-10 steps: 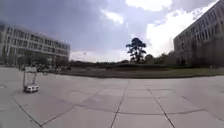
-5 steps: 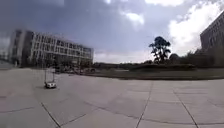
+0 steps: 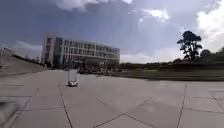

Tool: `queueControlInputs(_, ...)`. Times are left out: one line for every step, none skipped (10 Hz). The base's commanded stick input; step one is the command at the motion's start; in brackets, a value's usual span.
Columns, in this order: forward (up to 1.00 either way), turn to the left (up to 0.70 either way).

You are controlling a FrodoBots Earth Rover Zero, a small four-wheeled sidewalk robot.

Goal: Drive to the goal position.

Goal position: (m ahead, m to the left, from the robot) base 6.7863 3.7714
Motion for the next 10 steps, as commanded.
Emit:
queueControlInputs(0.5,0.5)
queueControlInputs(0.5,0.5)
queueControlInputs(0.5,0.5)
queueControlInputs(0.5,0.5)
queueControlInputs(0.5,0.5)
queueControlInputs(0.5,0.5)
queueControlInputs(0.5,0.25)
queueControlInputs(0.5,0.0)
queueControlInputs(0.5,0.0)
queueControlInputs(0.5,0.0)
